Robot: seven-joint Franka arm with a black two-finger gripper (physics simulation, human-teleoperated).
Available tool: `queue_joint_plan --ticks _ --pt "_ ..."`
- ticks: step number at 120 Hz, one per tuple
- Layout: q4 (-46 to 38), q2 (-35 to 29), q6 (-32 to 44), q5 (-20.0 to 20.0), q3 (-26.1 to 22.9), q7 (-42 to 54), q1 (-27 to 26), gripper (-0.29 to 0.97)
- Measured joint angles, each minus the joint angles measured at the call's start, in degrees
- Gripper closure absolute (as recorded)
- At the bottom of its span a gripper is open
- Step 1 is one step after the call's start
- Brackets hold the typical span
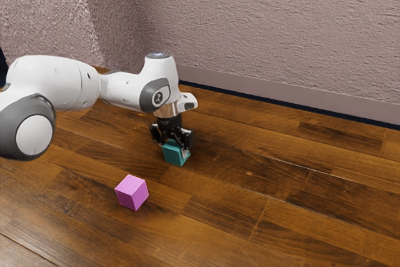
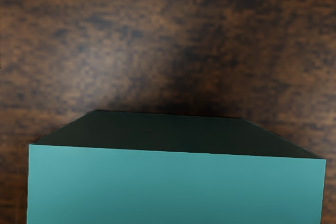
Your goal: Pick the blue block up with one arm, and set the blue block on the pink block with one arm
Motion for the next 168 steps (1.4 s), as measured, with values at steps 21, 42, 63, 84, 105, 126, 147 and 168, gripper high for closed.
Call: queue_joint_plan --ticks 21,42,63,84,105,126,147,168 --pt "-0.1 0.1 0.2 -1.2 0.1 -0.4 0.1 0.27" --pt "-1.3 -1.2 0.2 -1.6 0.2 -0.9 0.3 0.28" --pt "-7.2 -6.7 0.2 -1.3 0.3 -0.9 1.0 0.29" --pt "-16.0 -15.0 0.3 -1.1 0.1 -0.1 1.5 0.28" --pt "-24.1 -22.7 0.7 -1.1 0.0 0.6 1.6 0.28" --pt "-31.7 -28.5 2.0 -1.1 0.2 1.8 1.6 0.28" --pt "-35.6 -31.6 2.6 -1.2 0.4 3.5 3.1 0.28" --pt "-38.8 -34.1 2.8 -1.2 0.3 5.8 3.4 0.29"
